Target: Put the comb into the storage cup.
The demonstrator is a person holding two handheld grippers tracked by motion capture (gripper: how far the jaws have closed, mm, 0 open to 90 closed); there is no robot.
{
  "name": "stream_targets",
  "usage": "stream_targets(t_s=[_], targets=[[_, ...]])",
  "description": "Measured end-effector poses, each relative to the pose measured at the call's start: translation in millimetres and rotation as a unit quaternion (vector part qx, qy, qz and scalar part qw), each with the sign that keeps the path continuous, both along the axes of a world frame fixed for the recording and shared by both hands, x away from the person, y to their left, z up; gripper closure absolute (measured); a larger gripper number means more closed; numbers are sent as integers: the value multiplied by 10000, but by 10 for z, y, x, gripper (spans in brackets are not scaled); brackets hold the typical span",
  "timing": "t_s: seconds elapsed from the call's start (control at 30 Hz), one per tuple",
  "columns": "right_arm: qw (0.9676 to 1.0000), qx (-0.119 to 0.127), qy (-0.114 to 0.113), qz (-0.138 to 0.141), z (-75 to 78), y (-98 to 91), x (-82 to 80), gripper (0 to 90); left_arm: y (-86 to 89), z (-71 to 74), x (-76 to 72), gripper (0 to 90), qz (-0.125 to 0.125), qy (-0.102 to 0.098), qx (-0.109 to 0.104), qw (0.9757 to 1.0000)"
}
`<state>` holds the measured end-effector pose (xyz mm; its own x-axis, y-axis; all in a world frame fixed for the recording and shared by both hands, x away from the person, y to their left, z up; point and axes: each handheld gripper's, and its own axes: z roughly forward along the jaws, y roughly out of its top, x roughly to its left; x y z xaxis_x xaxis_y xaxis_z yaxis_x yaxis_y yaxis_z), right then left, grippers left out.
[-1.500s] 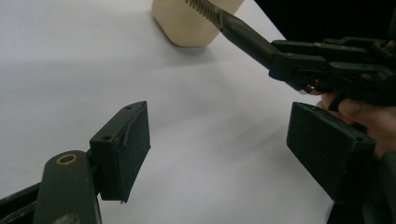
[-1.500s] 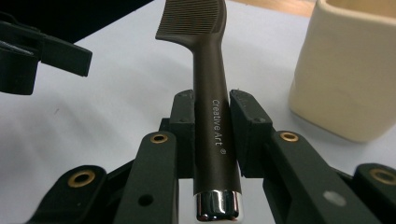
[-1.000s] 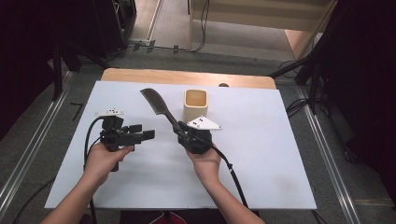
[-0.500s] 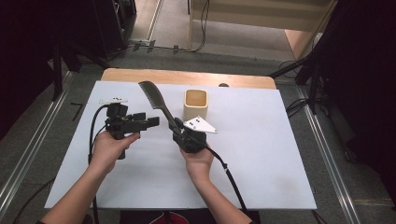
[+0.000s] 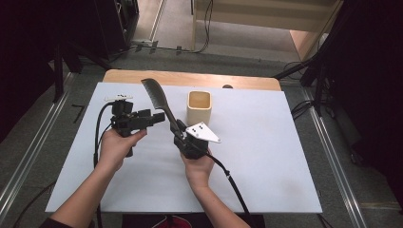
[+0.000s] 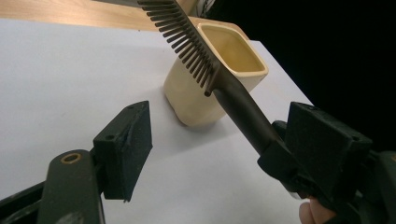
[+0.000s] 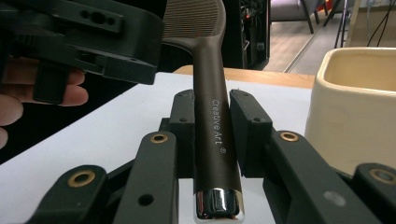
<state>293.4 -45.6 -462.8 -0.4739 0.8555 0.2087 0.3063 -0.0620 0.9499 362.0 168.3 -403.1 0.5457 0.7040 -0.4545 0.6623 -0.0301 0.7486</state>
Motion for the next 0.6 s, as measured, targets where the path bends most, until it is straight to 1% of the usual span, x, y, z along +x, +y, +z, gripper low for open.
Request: stream_targets(t_s=[0.13, 0.17, 0.2, 0.23, 0.37, 0.4, 0.47, 0.5, 0.57, 0.6], targets=[[9999, 63, -78, -115, 2, 16, -2, 700, -54, 30, 3, 255, 84, -34, -55, 9999], [9999, 75, -82, -128, 2, 18, -3, 700, -81, 45, 11, 255, 109, -23, -131, 9999], [9998, 97, -77, -131, 3, 19, -5, 700, -81, 45, 11, 255, 109, -23, -131, 9999], [9998, 147, -72, -137, 5, 23, -8, 700, -114, 58, 26, 256, 142, -31, -185, 9997], [9996, 200, -88, -189, 14, 30, -16, 700, -174, 73, 42, 268, 150, -33, -202, 9997], [9994, 234, -143, -212, 20, 32, -19, 700, -212, 73, 46, 269, 162, -28, -211, 9996], [9993, 253, -151, -231, 22, 35, -20, 700, -225, 72, 49, 278, 179, -27, -217, 9996], [9991, 309, -146, -242, 23, 37, -17, 700, -244, 72, 55, 278, 208, 17, -262, 9994], [9991, 329, -139, -230, 21, 39, -15, 700, -252, 71, 59, 281, 232, 36, -296, 9993], [9991, 357, -128, -211, 19, 40, -14, 700, -257, 72, 62, 293, 268, 86, -340, 9990]])
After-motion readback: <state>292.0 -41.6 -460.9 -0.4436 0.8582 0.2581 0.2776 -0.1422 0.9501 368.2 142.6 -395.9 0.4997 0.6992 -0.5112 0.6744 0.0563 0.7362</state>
